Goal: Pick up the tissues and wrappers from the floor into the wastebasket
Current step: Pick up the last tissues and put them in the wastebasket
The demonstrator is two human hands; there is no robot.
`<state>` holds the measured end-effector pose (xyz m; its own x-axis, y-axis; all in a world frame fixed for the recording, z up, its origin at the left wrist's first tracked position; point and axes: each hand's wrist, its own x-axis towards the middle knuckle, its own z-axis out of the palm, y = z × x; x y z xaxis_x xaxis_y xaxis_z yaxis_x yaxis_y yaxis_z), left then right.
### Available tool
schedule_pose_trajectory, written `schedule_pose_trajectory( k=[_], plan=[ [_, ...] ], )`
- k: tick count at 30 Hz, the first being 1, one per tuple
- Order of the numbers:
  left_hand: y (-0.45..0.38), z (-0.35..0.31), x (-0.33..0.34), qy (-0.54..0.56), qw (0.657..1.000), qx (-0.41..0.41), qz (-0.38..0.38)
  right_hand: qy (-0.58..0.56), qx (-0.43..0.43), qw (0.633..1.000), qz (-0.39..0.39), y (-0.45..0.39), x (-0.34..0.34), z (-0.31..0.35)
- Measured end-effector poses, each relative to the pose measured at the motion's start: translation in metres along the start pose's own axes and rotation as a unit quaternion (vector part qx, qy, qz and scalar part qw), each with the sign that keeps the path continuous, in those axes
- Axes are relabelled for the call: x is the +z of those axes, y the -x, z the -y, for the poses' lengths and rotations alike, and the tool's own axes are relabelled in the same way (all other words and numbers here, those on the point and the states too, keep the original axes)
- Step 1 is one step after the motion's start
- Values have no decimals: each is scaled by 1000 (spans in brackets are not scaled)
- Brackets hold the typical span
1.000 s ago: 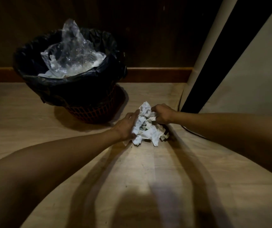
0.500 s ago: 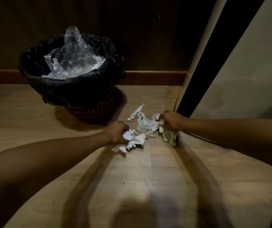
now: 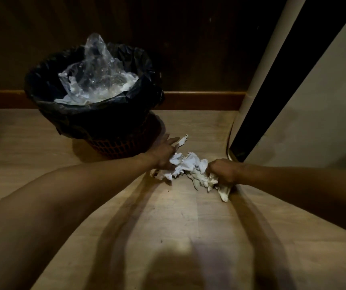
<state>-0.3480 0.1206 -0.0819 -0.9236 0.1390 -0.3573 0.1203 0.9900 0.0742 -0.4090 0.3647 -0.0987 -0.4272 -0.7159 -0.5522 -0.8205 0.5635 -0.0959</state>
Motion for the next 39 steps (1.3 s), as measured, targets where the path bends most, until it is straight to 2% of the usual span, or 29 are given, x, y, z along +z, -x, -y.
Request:
schedule_pose_trajectory(
  k=[3,5,8,13,19,24,29,35,39],
  plan=[
    [-18,-8,9,29,999,0,41,2,-2,1000,9,9,9,-2],
    [-19,-12,19,69,997,-11,19,5,-4,1000,10,16,16,-4],
    [-9,-14,34,60,998,6,-35,11,-1,1000,4,24,14,-5],
    [37,-3,37,2,999,47,-9,27,23,999,-13,27,-11,-2],
    [104,16,20,-8,999,30,14,31,39,997,-64,33,-52,12],
    [151,27,0,-5,999,32,20,-13,76,991,-108,37,-72,24],
    [182,31,-9,9,998,55,7,-51,90,993,-54,17,-60,30],
    [194,43,-5,28,998,56,-7,-21,72,997,24,-6,-20,25],
    [194,46,-10,47,998,35,-19,-11,47,999,-12,-6,-2,32]
  ],
)
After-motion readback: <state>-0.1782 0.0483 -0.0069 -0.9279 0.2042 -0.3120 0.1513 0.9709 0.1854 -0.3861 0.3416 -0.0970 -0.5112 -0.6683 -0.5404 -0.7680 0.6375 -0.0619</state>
